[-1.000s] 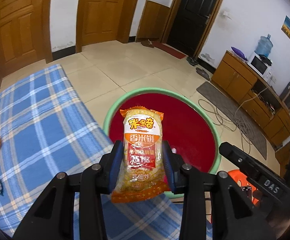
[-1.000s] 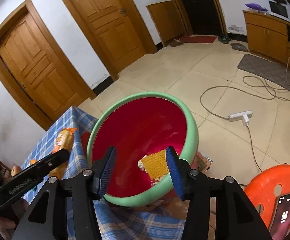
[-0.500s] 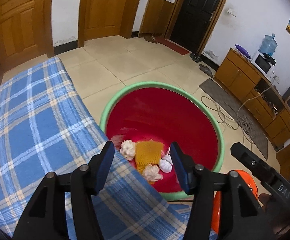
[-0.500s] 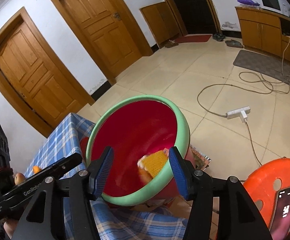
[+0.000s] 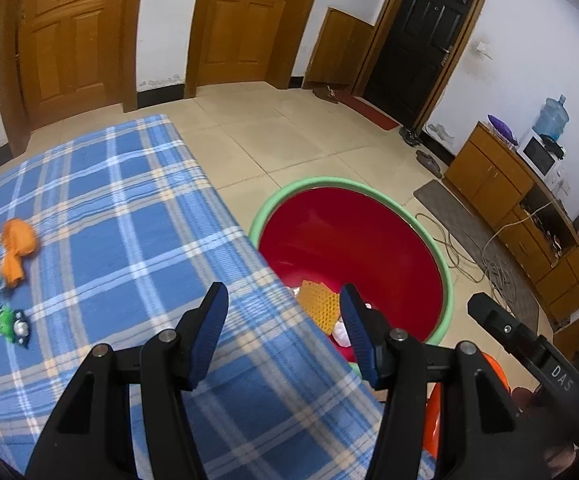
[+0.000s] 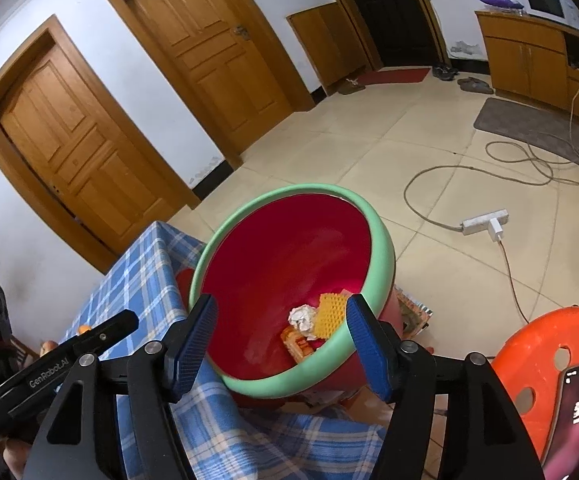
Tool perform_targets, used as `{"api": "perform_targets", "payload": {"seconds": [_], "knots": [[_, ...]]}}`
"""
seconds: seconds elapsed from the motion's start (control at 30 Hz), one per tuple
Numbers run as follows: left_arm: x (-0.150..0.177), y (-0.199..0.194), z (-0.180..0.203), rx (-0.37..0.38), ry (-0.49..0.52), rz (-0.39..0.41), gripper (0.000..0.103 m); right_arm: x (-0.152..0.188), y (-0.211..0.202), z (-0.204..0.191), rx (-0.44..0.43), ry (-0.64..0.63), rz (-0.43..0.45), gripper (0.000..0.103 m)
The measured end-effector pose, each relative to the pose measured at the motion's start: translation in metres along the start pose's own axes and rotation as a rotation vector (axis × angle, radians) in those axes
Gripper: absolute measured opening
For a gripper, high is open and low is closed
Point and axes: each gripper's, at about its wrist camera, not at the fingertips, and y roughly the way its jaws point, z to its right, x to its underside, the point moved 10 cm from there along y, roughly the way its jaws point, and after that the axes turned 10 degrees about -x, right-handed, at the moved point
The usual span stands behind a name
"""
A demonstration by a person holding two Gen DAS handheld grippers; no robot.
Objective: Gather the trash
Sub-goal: 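Open both tools to drop the snack bag and glove into the bin, then move both tools back over the table toward the medicine box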
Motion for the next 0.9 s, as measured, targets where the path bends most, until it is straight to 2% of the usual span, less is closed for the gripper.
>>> {"api": "perform_targets", "payload": {"seconds": [0.37,0.9], "knots": [[0.002,-0.034,-0.047,-0.057,-0.058,0.047,0.058,0.011,-0.001,-0.028,-0.027,-0.030,-0.022,0.070],[0.007,-0.075,-0.145,-0.170,-0.191,0.110,0.058,0.036,0.014,-0.077,-0.066,-0.096,-0.091,0.072]]}}
